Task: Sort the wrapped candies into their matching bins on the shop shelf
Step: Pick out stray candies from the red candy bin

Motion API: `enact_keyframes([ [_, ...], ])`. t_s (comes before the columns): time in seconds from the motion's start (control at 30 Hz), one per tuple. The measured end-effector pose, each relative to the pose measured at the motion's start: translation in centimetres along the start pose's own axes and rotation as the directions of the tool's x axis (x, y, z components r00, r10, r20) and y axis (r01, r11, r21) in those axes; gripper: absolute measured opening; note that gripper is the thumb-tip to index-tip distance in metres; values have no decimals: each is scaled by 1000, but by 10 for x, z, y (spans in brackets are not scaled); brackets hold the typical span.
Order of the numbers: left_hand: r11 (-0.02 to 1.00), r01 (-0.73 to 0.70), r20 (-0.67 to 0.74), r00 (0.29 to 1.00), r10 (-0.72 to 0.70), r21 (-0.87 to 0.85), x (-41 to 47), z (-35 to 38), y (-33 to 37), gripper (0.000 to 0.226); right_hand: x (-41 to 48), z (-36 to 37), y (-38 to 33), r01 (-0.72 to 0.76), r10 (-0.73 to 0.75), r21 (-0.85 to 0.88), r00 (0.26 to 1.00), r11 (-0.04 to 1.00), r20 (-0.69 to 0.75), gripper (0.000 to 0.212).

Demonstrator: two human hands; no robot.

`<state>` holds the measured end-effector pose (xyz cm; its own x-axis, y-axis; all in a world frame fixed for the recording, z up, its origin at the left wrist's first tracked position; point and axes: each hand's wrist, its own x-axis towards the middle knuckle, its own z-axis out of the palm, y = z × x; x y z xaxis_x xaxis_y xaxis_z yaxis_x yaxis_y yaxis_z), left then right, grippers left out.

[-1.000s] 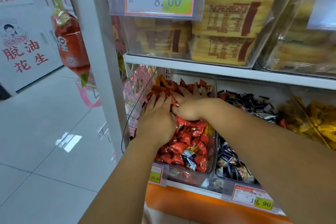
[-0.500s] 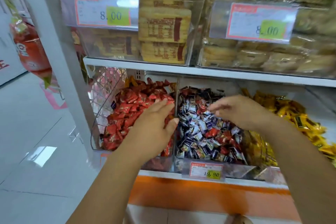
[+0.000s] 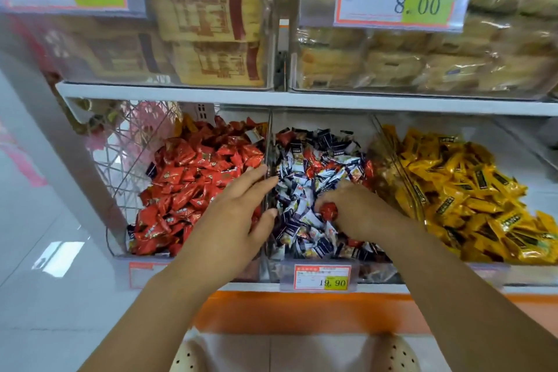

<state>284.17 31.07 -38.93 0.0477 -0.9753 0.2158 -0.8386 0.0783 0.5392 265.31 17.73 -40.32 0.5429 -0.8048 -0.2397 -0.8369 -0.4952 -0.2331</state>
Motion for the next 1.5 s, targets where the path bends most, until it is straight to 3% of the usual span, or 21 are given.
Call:
enact_keyframes([
  [0.17,998,4,33,999,-2,-60,0,-3,-6,56,-1,-12,5,-24,40,235,997,972,-66,15],
  [0.33,999,16,-3,1000,-16,-43,-3,-8,-5,64,-17,-41,-4,16,125,515,964,857,-237,17],
  [0.5,989,145,-256,955,-147,-30,-10,-18,-13,55,-12,-52,-57,258,144,780,903,570,-404,23],
  [0.57,976,215,-356,909,-216,-42,-13,-21,-19,55,-1,-51,-84,325,128,785,883,527,-451,22],
  [0.63,968,246,-406,881,-242,-44,-15,-25,-25,56,9,-47,-106,355,30,757,896,549,-442,19],
  [0.7,970,242,-411,881,-235,-36,-16,-27,-31,56,14,-42,-116,333,-64,754,930,566,-362,33],
  [0.77,976,216,-364,907,-212,-28,-16,-30,-34,55,11,-45,-108,288,-44,745,943,602,-329,32],
  [0.87,989,145,-265,953,-145,-19,-14,-29,-32,55,-3,-58,-74,176,26,657,958,733,-285,26],
  [0.93,997,80,-193,978,-82,-17,-11,-26,-27,56,-16,-68,-48,30,30,449,992,893,-126,27],
  [1.0,1000,9,-107,994,-10,-8,-9,-19,-21,61,-26,-72,-25,-53,52,217,999,975,8,30],
  [1.2,991,-84,-9,996,85,99,-7,1,-10,62,-37,-59,-5,-64,91,-117,964,991,249,38],
  [1.37,996,-64,22,998,63,60,-7,0,-7,60,-33,-36,-5,-52,80,-86,930,995,360,47],
  [1.5,997,-67,27,997,66,48,-5,0,-7,61,-32,-30,3,4,-12,34,974,999,225,21],
])
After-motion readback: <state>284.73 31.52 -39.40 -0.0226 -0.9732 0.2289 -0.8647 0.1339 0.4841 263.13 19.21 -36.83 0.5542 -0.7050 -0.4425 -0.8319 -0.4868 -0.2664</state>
